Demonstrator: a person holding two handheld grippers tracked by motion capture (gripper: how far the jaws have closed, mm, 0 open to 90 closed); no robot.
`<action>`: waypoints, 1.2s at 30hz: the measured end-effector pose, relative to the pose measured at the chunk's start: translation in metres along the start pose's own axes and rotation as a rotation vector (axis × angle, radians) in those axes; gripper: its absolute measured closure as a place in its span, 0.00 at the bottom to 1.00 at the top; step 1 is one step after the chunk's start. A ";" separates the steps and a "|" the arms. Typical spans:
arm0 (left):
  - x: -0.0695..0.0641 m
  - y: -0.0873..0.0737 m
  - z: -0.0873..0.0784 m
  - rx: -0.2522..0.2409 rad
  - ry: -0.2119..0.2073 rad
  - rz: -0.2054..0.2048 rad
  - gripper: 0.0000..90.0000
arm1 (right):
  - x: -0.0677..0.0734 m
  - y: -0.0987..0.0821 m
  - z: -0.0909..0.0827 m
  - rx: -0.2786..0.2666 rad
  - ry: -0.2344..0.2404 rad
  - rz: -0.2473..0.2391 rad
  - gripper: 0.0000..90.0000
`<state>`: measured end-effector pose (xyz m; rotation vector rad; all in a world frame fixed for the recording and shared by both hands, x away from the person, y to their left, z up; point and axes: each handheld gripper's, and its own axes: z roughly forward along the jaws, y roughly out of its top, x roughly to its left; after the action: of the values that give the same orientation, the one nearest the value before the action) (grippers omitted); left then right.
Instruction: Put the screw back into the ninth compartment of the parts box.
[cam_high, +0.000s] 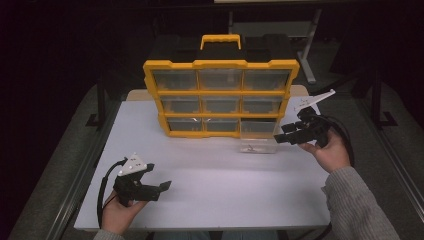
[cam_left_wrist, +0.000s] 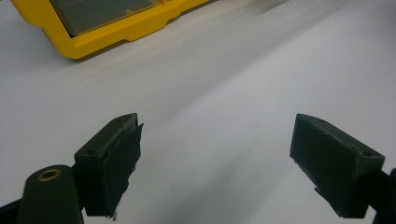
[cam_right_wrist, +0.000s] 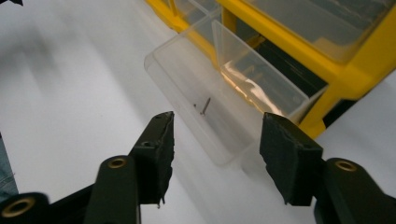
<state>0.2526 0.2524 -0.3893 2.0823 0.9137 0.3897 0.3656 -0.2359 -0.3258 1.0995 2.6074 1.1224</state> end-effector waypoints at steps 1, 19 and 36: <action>0.000 0.000 0.000 0.000 -0.001 0.000 0.17 | 0.000 -0.003 -0.001 0.000 -0.004 -0.001 0.45; 0.000 -0.003 0.004 0.018 -0.007 0.003 0.17 | 0.001 -0.060 -0.002 -0.037 -0.058 0.073 0.27; 0.000 -0.006 0.005 0.003 -0.003 -0.028 0.17 | 0.007 -0.104 0.004 -0.055 -0.085 0.110 0.22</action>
<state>0.2524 0.2520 -0.3973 2.0703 0.9406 0.3706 0.3016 -0.2780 -0.3963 1.2639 2.4636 1.1342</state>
